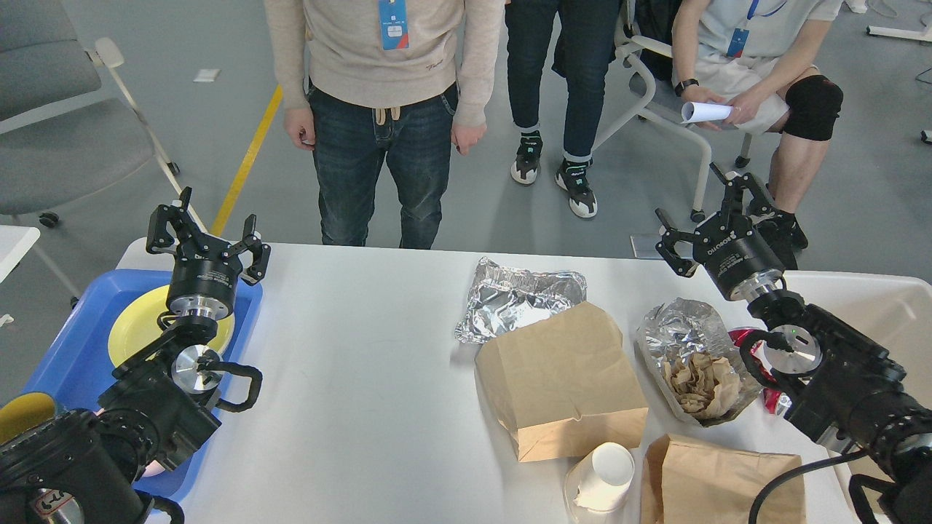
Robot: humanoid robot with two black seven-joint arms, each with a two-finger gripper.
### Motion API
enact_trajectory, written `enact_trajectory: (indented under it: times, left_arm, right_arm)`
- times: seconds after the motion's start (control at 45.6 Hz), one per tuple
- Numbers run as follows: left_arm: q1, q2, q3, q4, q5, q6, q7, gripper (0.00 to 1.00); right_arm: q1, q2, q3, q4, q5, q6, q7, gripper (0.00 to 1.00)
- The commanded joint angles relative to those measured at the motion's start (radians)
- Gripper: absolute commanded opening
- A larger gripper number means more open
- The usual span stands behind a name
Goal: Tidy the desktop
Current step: 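Raise the right gripper up and away from the paper bags, then swing the right gripper high over the table toward the brown paper bag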
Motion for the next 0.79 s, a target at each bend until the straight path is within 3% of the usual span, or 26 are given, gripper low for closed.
enact_trajectory:
  times: [0.0, 0.132, 0.219, 0.373, 0.658, 0.768]
  left_arm:
    - [0.000, 0.000, 0.000, 0.000, 0.000, 0.000, 0.000, 0.97]
    - [0.000, 0.000, 0.000, 0.000, 0.000, 0.000, 0.000, 0.97]
    - [0.000, 0.000, 0.000, 0.000, 0.000, 0.000, 0.000, 0.97]
    - [0.000, 0.000, 0.000, 0.000, 0.000, 0.000, 0.000, 0.96]
    - [0.000, 0.000, 0.000, 0.000, 0.000, 0.000, 0.000, 0.97]
    - [0.000, 0.000, 0.000, 0.000, 0.000, 0.000, 0.000, 0.97]
  right_arm:
    - [0.006, -0.007, -0.008, -0.001, -0.009, -0.006, -0.004, 1.00]
    - [0.020, -0.023, -0.033, -0.002, -0.021, -0.029, -0.014, 1.00]
    - [0.048, -0.052, -0.137, -0.004, -0.024, -0.098, -0.015, 1.00]
    - [0.152, -0.123, -0.436, -0.005, -0.026, -0.209, -0.017, 1.00]
    - [0.382, -0.123, -1.082, -0.011, -0.088, -0.261, -0.044, 1.00]
    - [0.460, -0.100, -1.315, -0.002, -0.091, -0.265, -0.098, 1.00]
